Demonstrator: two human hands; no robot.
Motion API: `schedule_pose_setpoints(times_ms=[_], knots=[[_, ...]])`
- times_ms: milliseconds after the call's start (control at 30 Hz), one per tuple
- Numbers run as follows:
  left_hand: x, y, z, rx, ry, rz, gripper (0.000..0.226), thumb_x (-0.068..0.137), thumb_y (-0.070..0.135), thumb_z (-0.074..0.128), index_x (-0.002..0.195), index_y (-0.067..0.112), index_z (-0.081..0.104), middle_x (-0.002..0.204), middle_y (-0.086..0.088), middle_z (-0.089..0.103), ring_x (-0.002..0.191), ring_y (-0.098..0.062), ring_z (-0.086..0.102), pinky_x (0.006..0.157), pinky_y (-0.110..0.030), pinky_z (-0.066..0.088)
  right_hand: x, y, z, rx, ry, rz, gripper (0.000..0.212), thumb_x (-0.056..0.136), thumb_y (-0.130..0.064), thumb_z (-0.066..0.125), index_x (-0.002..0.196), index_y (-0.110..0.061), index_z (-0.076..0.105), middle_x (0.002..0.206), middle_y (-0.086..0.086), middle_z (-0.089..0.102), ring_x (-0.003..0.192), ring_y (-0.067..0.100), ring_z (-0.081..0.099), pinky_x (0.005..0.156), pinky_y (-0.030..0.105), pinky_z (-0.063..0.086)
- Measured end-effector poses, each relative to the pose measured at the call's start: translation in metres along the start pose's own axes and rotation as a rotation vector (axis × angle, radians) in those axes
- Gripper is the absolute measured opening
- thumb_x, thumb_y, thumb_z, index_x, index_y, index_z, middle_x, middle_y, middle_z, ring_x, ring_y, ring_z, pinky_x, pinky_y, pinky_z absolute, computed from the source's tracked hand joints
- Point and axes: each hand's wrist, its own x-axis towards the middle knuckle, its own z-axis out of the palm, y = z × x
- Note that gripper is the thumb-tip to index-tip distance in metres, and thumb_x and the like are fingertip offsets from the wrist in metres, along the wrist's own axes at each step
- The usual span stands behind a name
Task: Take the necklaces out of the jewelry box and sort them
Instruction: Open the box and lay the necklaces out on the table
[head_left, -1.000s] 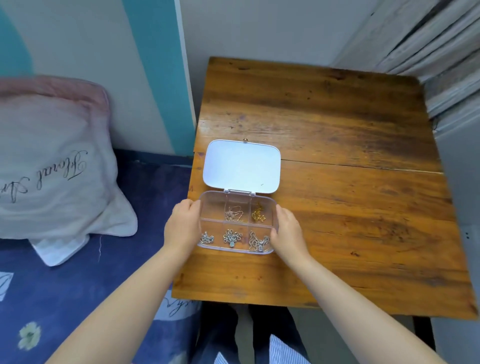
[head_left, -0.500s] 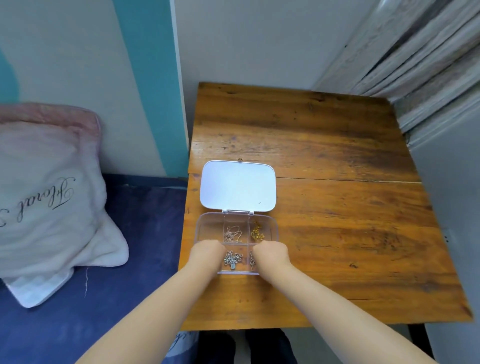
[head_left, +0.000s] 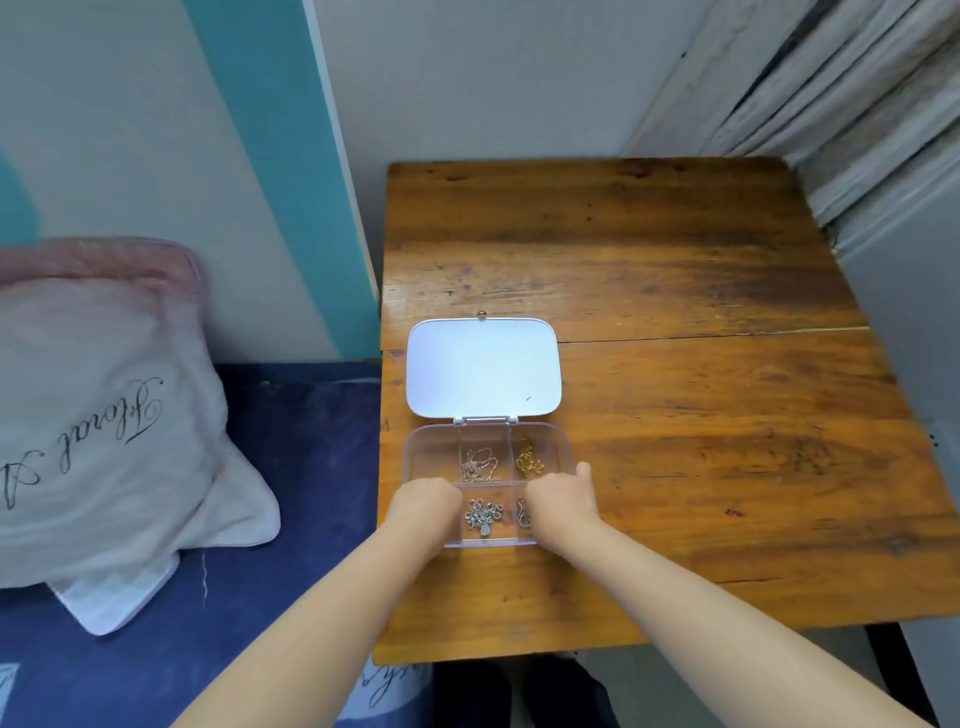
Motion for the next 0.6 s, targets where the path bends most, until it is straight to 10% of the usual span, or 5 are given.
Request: schedule_pose_setpoints(times_ms=[233,400,600], knots=[[-0.02,-0.009,-0.017,-0.259,0.212,0.02,0.016,0.085,0.002,0.044,0.082,0.008,0.058,0.079,-0.005,0.05,0.074,-0.027,0.053,0.058,-0.032,0.041,-0.017,0.014,-0.017,0.349,0.104,-0.09,0.019,0.081,-0.011,0.049,0.095,-0.013,0.062,0.101,0.007,0.069,0.1,0.028,0.057,0.088,0.038,0.036],[-0.049,-0.032,-0.03,-0.896,0.29,0.045,0.022,0.087,0.011,0.047,0.071,0.023,0.054,0.071,0.005,0.06,0.063,-0.011,0.056,0.055,-0.022,0.044,-0.041,0.04,-0.034,0.737,0.143,-0.088,0.011,0.078,-0.008,0.058,0.077,-0.013,0.068,0.069,-0.001,0.065,0.066,0.013,0.057,0.059,0.018,0.043],[-0.071,-0.028,-0.042,-1.061,0.303,0.102,0.025,0.087,0.013,0.055,0.065,0.023,0.055,0.059,0.005,0.056,0.038,0.005,0.049,0.04,-0.006,0.04,-0.076,0.063,-0.05,1.196,0.099,-0.058,0.031,0.076,0.01,0.054,0.058,-0.014,0.061,0.046,-0.002,0.06,0.039,-0.001,0.057,0.046,0.009,0.048]])
